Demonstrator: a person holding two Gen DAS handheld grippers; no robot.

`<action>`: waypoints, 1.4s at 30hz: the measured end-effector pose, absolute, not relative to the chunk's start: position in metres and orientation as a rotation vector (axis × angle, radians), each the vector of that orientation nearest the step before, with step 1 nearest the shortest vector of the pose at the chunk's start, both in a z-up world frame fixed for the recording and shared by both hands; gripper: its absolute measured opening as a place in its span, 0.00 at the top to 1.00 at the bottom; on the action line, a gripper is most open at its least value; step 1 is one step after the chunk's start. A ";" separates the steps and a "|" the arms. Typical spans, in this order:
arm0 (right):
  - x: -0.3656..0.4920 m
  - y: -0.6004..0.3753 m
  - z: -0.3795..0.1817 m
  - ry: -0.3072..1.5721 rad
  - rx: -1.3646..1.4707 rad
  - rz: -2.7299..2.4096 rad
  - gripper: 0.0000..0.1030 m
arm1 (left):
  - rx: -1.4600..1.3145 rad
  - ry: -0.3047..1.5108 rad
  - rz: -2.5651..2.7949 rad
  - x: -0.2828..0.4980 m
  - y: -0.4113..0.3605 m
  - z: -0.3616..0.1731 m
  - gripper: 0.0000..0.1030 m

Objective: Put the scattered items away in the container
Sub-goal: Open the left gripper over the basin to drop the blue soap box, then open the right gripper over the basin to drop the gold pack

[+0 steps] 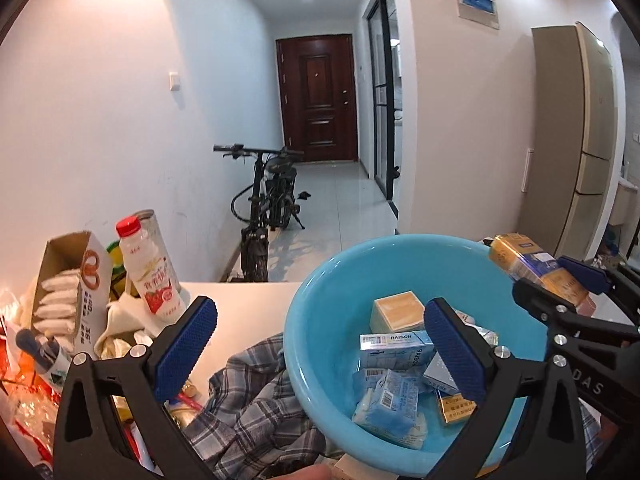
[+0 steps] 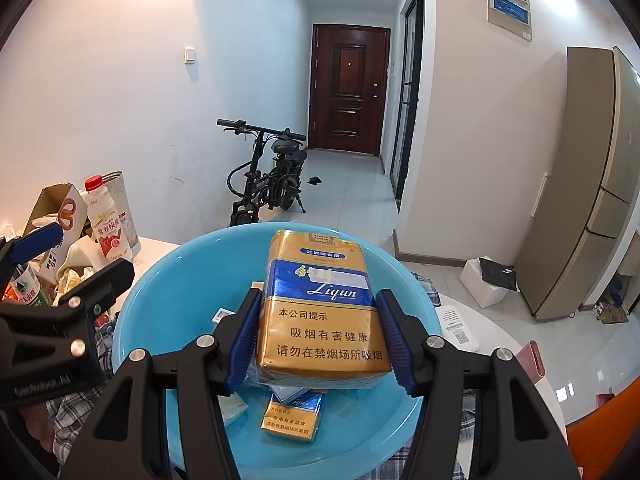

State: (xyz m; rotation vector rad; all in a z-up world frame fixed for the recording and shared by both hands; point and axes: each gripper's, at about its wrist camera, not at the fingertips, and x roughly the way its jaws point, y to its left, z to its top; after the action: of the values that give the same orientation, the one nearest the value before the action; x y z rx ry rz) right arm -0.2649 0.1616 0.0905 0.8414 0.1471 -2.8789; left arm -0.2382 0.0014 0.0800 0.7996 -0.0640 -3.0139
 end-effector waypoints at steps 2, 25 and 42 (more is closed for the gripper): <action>-0.265 0.162 0.091 0.148 0.842 -2.879 0.42 | 0.807 -0.054 -3.006 -0.238 0.000 0.079 0.00; -0.264 0.148 0.088 0.166 0.843 -2.863 0.42 | 0.777 -0.071 -3.000 -0.235 -0.001 0.082 0.00; -0.264 0.141 0.087 0.226 0.833 -2.898 0.00 | 0.769 -0.053 -3.002 -0.233 -0.006 0.085 0.00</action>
State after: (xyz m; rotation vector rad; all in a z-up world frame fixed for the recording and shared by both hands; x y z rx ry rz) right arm -0.2640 0.1411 0.0869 0.8327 0.2264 -2.8983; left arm -0.2333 -0.0056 0.0854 0.7687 -0.0532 -3.0019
